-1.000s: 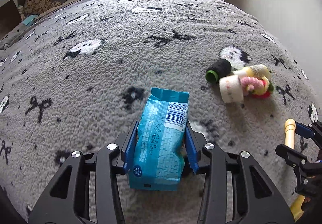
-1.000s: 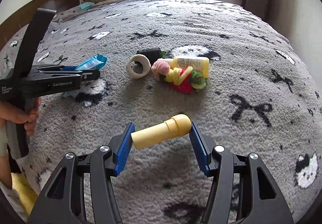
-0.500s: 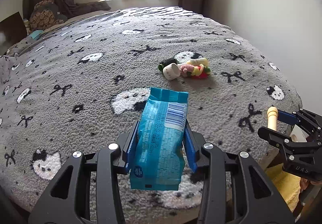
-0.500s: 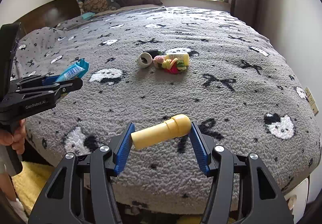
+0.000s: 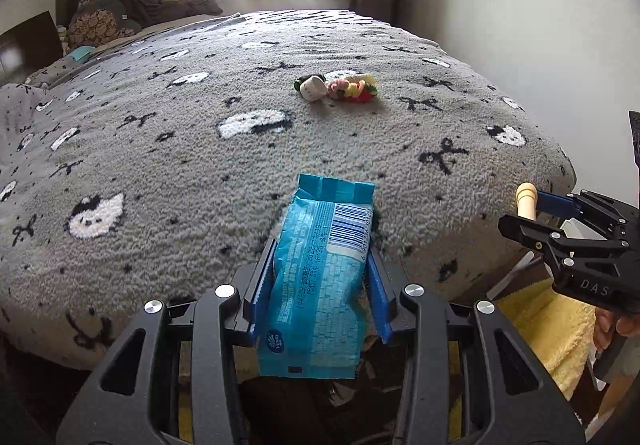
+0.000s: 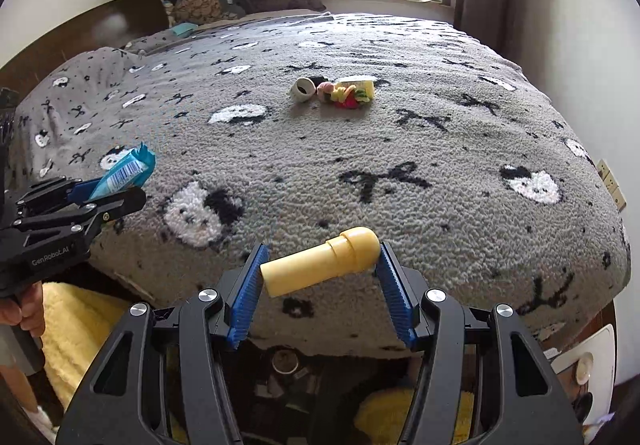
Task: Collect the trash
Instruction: 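Carry the blue packet and yellow tube down to the bin with both tools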
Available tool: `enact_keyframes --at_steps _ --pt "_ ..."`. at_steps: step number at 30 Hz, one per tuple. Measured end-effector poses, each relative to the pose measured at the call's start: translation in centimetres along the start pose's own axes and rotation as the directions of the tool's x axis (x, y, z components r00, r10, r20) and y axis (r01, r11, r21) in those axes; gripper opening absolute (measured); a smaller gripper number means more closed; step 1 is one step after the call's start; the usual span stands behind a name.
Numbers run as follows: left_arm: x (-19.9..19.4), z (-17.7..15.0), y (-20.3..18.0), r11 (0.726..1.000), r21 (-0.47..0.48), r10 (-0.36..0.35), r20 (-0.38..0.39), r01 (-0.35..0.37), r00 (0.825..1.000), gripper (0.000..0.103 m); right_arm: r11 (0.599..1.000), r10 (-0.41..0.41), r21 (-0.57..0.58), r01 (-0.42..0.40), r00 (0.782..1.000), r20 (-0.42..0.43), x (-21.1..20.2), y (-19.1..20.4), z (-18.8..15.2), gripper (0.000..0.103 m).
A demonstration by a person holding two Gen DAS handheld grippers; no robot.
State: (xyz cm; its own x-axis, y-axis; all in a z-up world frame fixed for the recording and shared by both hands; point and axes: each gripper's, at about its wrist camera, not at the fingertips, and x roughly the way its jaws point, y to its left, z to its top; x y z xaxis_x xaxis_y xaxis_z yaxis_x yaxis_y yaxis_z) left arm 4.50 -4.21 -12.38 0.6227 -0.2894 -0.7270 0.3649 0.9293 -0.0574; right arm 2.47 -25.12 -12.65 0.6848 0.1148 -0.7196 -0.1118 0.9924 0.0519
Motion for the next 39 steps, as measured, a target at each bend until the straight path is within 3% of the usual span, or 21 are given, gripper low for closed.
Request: enact_keyframes --at_steps 9,16,30,39 --pt "-0.7 -6.3 -0.9 0.999 -0.034 -0.030 -0.068 0.027 0.997 0.039 1.000 0.027 -0.003 -0.028 0.997 -0.078 0.2 1.1 -4.3 0.057" --pt "1.5 -10.1 -1.0 0.998 -0.051 -0.050 -0.173 0.042 0.984 0.039 0.999 0.047 0.017 -0.045 0.986 -0.163 2.1 1.7 -6.9 0.057" --pt "7.9 -15.6 -0.3 0.996 -0.076 -0.072 -0.380 0.046 0.922 0.039 0.995 0.067 0.088 -0.044 0.958 -0.280 6.3 1.0 -10.2 0.057" --pt "10.3 -17.2 -0.1 0.994 -0.094 -0.099 -0.454 0.063 0.886 0.039 0.992 0.081 0.122 -0.041 0.935 -0.344 8.9 0.8 -11.8 0.057"
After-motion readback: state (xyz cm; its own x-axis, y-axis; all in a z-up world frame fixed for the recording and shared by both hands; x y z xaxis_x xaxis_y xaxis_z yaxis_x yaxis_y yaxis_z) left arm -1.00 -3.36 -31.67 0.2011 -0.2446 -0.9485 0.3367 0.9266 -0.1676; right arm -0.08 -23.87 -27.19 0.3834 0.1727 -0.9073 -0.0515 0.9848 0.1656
